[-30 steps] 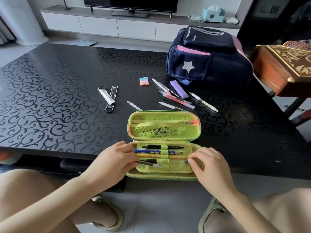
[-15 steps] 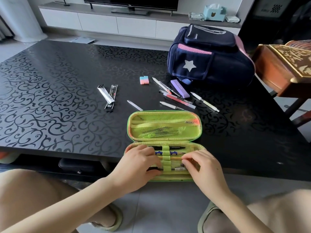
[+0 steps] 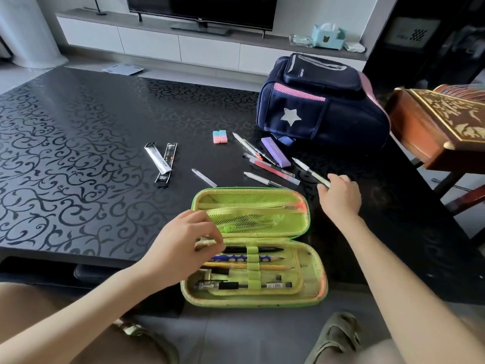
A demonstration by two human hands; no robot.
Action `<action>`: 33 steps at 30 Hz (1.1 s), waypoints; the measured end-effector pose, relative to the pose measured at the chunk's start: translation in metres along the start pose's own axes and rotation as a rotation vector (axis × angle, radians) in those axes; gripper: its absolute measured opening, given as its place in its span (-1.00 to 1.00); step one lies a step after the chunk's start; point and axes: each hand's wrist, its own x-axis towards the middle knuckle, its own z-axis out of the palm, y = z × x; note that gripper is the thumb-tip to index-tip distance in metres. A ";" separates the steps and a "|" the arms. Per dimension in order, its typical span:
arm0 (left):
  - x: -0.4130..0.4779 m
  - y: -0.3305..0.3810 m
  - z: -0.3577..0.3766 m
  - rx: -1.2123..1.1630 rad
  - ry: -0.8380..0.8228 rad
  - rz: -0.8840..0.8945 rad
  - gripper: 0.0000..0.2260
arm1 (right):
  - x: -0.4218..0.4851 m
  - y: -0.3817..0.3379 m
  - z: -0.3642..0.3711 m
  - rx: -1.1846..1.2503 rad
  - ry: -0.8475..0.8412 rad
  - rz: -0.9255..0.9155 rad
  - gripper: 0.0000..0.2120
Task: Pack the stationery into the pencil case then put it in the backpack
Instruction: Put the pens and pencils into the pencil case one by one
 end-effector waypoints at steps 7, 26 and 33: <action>0.022 -0.007 -0.009 0.035 0.087 0.014 -0.78 | 0.049 -0.002 0.011 -0.173 -0.109 0.014 -0.74; 0.031 -0.032 -0.028 0.014 0.121 -0.151 -0.72 | 0.051 -0.076 0.004 0.017 -0.781 -0.440 -0.69; 0.006 -0.012 -0.024 0.053 0.039 -0.068 -0.75 | 0.041 -0.104 0.001 -0.152 -0.747 -0.433 -0.61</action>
